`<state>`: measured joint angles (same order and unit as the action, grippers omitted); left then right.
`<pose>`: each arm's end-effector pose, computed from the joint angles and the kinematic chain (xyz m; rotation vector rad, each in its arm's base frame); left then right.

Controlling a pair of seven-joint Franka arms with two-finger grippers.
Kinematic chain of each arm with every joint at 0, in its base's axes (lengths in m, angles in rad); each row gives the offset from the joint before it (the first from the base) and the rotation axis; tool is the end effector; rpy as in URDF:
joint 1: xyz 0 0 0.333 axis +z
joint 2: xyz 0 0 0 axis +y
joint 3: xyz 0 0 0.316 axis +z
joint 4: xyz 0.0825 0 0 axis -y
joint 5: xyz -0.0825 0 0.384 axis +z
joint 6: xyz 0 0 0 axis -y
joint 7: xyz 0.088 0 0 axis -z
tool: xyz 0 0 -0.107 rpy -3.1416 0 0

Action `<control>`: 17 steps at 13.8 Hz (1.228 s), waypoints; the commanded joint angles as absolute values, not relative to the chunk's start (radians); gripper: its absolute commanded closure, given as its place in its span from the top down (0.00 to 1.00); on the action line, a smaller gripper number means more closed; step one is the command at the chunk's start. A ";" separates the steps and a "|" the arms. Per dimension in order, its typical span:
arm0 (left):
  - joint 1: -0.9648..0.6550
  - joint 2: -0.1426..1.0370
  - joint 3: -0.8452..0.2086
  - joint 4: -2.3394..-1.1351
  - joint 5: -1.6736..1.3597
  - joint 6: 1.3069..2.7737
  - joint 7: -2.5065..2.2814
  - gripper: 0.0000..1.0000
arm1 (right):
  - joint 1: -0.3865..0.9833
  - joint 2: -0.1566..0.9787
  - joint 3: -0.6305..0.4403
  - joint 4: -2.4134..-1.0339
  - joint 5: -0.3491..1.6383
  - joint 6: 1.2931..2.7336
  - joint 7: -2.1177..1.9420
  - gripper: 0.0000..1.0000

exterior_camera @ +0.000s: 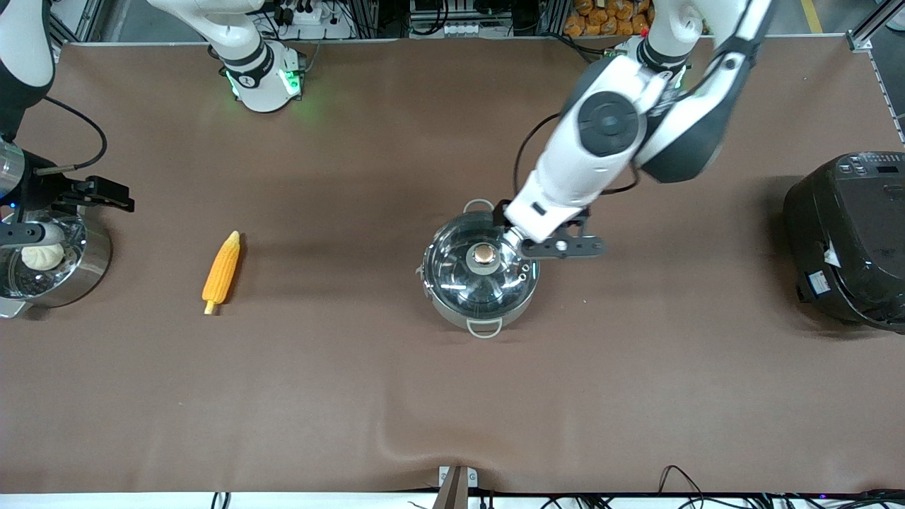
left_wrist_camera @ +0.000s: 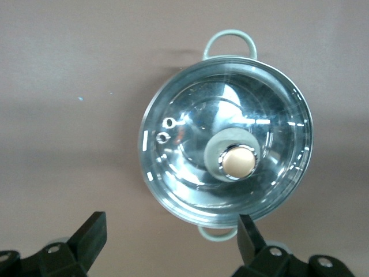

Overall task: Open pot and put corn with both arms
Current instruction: 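Reach the left gripper to the pot lid knob while the right gripper reaches the corn, then grasp the lid knob with the left gripper while the right gripper grasps the corn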

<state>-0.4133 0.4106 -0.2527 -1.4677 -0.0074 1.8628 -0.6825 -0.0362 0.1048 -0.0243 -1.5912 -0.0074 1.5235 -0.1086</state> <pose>0.5480 -0.3989 0.4512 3.0573 0.0591 -0.1057 0.5737 -0.0349 0.5520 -3.1244 -0.0755 0.2705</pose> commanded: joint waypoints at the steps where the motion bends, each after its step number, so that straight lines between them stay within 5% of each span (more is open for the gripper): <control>1: -0.481 0.498 -0.238 -1.375 0.057 1.864 -0.762 1.00 | -0.052 0.153 -0.017 -1.571 -0.015 1.519 -0.127 1.00; 7: -0.548 0.577 -0.227 -1.351 0.124 1.927 -0.857 1.00 | -0.055 0.189 -0.017 -1.733 0.018 1.701 -0.112 1.00; 11: -0.563 0.604 -0.227 -1.351 0.147 1.953 -0.867 1.00 | -0.063 0.202 -0.017 -1.954 0.041 1.993 -0.110 1.00; 17: -0.563 0.626 -0.229 -1.354 0.173 1.960 -0.868 1.00 | -0.069 0.417 -0.017 -1.994 0.049 2.233 -0.107 1.00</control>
